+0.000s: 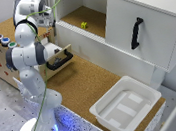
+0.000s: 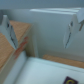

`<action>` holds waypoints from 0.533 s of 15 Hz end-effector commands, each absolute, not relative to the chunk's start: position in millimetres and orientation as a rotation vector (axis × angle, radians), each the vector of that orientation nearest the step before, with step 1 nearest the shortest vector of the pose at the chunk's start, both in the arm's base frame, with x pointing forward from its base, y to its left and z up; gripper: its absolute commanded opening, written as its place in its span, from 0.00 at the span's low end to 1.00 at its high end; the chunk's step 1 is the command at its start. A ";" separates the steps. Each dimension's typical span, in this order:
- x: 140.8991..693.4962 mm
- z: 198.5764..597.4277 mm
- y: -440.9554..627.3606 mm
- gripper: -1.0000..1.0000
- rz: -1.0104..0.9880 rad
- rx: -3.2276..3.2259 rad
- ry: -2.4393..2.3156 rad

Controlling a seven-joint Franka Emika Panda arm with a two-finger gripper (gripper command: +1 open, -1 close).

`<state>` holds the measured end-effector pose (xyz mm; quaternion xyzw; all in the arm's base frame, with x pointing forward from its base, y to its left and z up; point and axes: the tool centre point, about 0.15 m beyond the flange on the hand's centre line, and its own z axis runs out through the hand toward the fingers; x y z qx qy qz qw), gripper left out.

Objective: Grasp the yellow block

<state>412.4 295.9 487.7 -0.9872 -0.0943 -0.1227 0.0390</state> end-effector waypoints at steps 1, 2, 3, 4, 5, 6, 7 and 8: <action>474.2 476.9 228.3 1.00 -0.691 -3.033 0.264; 489.0 479.3 219.2 1.00 -0.737 -3.039 0.326; 502.6 483.5 212.6 1.00 -0.763 -3.031 0.362; 517.9 489.3 207.4 1.00 -0.790 -3.028 0.396; 529.4 494.5 204.6 1.00 -0.829 -3.020 0.407; 539.2 497.5 202.6 1.00 -0.850 -3.011 0.418; 550.8 498.5 200.0 1.00 -0.839 -3.005 0.419; 566.0 500.3 196.2 1.00 -0.828 -2.974 0.380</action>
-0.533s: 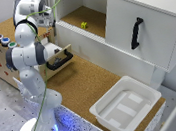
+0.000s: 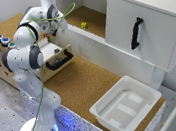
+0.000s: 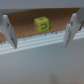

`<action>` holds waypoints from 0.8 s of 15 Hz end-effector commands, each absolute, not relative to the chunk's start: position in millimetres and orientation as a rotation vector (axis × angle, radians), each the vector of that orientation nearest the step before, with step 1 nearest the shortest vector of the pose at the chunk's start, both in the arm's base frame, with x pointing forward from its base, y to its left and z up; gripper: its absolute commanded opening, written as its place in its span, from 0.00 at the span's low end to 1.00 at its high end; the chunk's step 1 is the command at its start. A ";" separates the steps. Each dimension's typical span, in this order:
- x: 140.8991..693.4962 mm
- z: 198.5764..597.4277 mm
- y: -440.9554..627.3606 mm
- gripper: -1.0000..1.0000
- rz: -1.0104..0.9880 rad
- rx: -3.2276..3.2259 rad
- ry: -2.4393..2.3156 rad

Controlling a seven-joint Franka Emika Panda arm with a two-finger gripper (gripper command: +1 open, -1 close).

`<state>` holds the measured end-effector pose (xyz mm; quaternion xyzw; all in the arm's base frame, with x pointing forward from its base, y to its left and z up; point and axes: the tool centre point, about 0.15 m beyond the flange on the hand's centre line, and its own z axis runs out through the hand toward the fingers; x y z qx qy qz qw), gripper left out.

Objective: Grasp the yellow block

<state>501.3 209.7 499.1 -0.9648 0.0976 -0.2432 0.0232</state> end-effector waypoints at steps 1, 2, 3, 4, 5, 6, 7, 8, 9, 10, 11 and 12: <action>578.4 499.6 196.4 1.00 -0.867 -2.973 0.334; 591.0 498.1 198.2 1.00 -0.840 -2.970 0.276; 604.6 497.8 201.6 1.00 -0.784 -2.947 0.185; 614.1 498.5 206.1 1.00 -0.805 -2.967 0.122; 621.6 499.4 209.5 1.00 -0.832 -2.982 0.091; 628.6 501.3 210.4 1.00 -0.818 -2.978 0.055; 639.4 500.8 210.6 1.00 -0.780 -2.995 0.015; 648.2 499.8 209.6 1.00 -0.733 -3.014 -0.012; 654.1 502.0 204.4 1.00 -0.720 -3.008 -0.005; 658.9 502.3 199.1 1.00 -0.716 -3.015 0.006; 661.4 500.5 194.9 1.00 -0.702 -3.022 -0.012; 665.6 494.6 192.2 1.00 -0.686 -3.038 -0.033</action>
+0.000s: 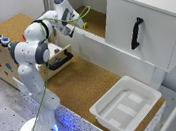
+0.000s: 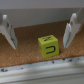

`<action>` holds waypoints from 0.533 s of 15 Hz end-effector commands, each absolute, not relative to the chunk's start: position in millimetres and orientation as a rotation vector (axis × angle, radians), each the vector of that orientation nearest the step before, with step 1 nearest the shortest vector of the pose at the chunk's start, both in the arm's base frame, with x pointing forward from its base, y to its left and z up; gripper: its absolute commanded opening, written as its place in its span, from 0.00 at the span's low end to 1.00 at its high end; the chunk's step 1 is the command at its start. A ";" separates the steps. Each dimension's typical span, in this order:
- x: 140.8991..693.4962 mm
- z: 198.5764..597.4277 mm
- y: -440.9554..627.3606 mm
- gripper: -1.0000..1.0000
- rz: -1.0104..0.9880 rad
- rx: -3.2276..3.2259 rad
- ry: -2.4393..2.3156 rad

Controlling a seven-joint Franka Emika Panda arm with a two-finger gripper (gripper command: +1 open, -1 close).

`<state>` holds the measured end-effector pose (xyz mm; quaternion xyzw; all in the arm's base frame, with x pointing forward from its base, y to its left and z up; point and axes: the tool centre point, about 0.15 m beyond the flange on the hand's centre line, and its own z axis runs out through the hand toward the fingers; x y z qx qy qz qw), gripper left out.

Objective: Grasp the yellow block

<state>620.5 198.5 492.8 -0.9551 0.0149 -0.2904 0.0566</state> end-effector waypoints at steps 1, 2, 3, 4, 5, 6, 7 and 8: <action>667.8 489.8 191.2 1.00 -0.676 -3.049 -0.045; 671.9 483.5 188.7 1.00 -0.640 -3.042 -0.076; 673.8 479.6 187.2 1.00 -0.602 -3.028 -0.104; 674.5 476.9 185.6 1.00 -0.597 -3.025 -0.117; 676.4 474.0 183.1 1.00 -0.587 -3.026 -0.128; 677.7 471.2 180.9 1.00 -0.590 -3.034 -0.131; 678.4 469.9 179.0 0.00 -0.588 -3.029 -0.137; 678.6 469.5 177.8 0.00 -0.579 -3.023 -0.142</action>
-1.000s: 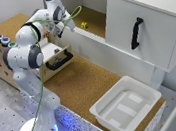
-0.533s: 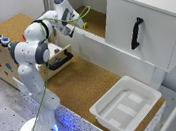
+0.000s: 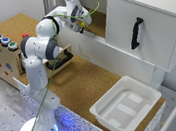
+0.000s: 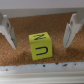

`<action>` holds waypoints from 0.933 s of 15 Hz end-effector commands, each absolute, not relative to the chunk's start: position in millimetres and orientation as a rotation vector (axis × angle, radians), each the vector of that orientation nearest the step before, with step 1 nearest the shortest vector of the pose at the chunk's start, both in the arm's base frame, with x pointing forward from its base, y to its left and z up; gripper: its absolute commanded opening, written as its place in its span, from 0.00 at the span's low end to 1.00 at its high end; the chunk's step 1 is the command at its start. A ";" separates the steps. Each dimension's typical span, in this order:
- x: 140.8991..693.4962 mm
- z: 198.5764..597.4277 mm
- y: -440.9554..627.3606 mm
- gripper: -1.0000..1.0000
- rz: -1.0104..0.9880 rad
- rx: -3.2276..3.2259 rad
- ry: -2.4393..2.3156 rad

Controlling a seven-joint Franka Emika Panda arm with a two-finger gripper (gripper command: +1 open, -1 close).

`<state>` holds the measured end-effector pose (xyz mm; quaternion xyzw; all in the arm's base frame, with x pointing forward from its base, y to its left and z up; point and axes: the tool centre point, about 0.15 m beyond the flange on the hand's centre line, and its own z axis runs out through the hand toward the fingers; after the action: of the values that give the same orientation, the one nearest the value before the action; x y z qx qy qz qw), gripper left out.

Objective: Grasp the yellow block

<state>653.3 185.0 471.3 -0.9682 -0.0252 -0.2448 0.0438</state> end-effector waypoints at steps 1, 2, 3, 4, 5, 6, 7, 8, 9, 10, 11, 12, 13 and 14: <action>678.8 469.0 177.0 0.00 -0.582 -3.022 -0.145; 679.0 467.8 177.5 0.00 -0.580 -3.028 -0.158; 679.0 466.7 179.2 0.00 -0.574 -3.024 -0.169; 678.5 465.6 181.2 0.00 -0.581 -3.023 -0.172; 677.0 465.0 183.5 0.00 -0.601 -3.026 -0.177; 676.8 464.4 185.0 0.00 -0.617 -3.022 -0.167; 675.9 464.1 186.1 0.00 -0.625 -3.010 -0.169; 674.6 463.0 187.4 0.00 -0.631 -3.011 -0.163; 670.0 464.6 188.5 0.00 -0.642 -3.010 -0.153; 660.9 467.7 190.4 0.00 -0.651 -3.001 -0.163; 647.5 472.2 191.8 0.00 -0.673 -3.003 -0.148; 632.5 476.8 192.7 0.00 -0.703 -2.992 -0.150; 620.6 480.1 192.6 0.00 -0.719 -2.991 -0.139; 602.9 483.6 194.0 0.00 -0.739 -2.984 -0.149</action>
<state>652.7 193.6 463.1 -0.9702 -0.0504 -0.2337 0.0401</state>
